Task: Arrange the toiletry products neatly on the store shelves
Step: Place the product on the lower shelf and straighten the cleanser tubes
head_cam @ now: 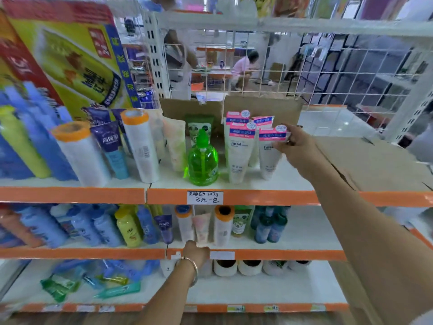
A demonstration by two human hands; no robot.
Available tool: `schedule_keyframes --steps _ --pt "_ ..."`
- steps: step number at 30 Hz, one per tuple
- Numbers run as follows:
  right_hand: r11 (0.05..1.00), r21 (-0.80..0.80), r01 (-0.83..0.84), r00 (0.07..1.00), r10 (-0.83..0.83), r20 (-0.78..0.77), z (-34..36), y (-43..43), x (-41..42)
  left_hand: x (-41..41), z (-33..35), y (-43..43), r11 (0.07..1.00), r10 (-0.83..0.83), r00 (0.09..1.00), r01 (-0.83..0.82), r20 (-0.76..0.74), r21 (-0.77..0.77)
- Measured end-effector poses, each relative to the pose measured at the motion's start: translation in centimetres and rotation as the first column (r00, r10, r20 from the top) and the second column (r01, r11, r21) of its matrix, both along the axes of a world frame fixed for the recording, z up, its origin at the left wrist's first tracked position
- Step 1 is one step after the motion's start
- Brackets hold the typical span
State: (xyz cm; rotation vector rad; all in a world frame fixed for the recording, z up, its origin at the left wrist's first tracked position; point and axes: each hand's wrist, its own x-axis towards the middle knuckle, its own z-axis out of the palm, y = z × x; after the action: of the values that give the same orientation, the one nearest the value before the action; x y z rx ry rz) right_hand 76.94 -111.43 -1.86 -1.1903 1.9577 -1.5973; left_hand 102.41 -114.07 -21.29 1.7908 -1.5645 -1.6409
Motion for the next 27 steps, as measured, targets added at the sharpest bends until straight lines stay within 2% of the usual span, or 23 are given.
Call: schedule_keyframes --steps 8,14,22,27 --pt "0.999 -0.037 0.009 0.989 -0.004 0.150 -1.2 -1.5 -1.4 1.2 -0.2 -0.3 0.999 -0.005 1.000 0.005 0.014 0.044" --pt "0.997 -0.061 0.054 0.971 -0.038 0.236 -1.5 -2.1 -2.3 2.3 -0.8 -0.4 0.993 -0.082 0.994 0.075 0.071 0.090" --pt "1.000 0.018 -0.016 0.962 0.010 0.274 -0.9 -1.9 -2.1 3.9 -2.0 0.0 0.981 -0.181 0.969 0.166 0.168 0.095" --pt "0.990 0.135 -0.029 0.969 -0.005 0.246 -1.7 -1.5 -2.4 4.6 -2.0 -0.1 0.981 -0.195 0.963 0.188 0.185 0.055"
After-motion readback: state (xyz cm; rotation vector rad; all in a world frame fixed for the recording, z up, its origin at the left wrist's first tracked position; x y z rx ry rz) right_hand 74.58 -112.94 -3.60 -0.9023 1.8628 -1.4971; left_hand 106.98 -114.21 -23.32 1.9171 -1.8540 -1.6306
